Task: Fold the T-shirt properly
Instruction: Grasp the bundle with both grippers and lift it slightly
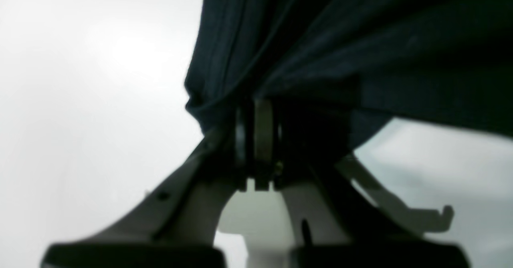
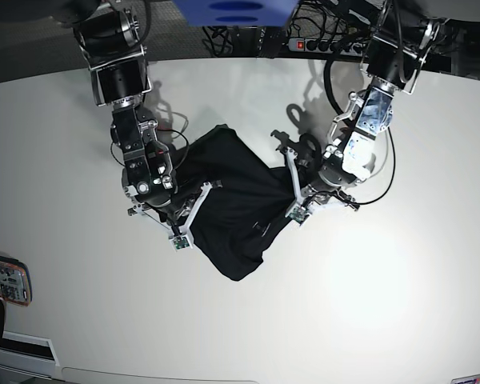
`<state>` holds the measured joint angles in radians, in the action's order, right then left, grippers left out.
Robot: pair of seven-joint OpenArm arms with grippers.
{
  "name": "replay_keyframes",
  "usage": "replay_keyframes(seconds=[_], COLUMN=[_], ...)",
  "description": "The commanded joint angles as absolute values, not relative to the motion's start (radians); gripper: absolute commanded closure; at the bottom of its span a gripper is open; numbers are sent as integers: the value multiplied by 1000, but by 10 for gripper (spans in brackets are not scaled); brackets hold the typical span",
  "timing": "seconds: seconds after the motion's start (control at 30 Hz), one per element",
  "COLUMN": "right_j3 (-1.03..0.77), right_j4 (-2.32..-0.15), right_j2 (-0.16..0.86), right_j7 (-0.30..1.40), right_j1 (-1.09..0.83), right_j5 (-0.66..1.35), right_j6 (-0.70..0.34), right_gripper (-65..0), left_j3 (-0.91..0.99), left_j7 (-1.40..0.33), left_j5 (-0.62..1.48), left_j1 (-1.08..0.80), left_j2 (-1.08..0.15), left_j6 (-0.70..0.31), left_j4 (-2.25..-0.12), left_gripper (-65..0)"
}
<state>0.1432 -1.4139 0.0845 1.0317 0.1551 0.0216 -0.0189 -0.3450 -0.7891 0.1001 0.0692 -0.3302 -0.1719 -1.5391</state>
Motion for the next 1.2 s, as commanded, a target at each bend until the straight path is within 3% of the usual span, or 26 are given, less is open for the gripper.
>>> replay_keyframes(seconds=[0.0,0.27,0.5,0.67,0.9,0.97,1.0,1.07,1.17], right_j3=[140,113,45,47,47,47,47,47,47], right_j4=[-1463,-1632,-1512,-1475,-1474,-1474,-1474,-1475,-1474], right_j2=[88,101,101,101,101,101,101,101,101], right_j7=[1040,1049,1072,1069,1049,1043,1043,1043,1041], right_j1=[170,102,303,306,306,306,306,306,306], right_j5=[15,15,15,15,15,15,15,15,15], right_j6=[-19,-16,-16,-16,-18,-18,-18,-18,-18], right_gripper=[0,0,0,0,0,-59,-88,-133,-134], left_j3=[-335,-344,-337,-337,-280,-251,-243,-239,-249], left_j7=[-791,-792,-800,-832,-866,-868,-868,-866,-868], left_j5=[76,76,76,74,74,74,76,76,76], left_j1=[96,97,22,-44,-53,-53,-56,-65,-71], left_j2=[-343,-369,-367,-367,-371,-371,-371,-371,-371], left_j6=[-157,-157,-157,-157,-157,-157,-157,-157,-160], left_j4=[-1552,-1606,-1793,-1928,-1929,-1928,-1929,-1934,-1934], left_gripper=[0,0,0,0,0,0,-27,-213,-381])
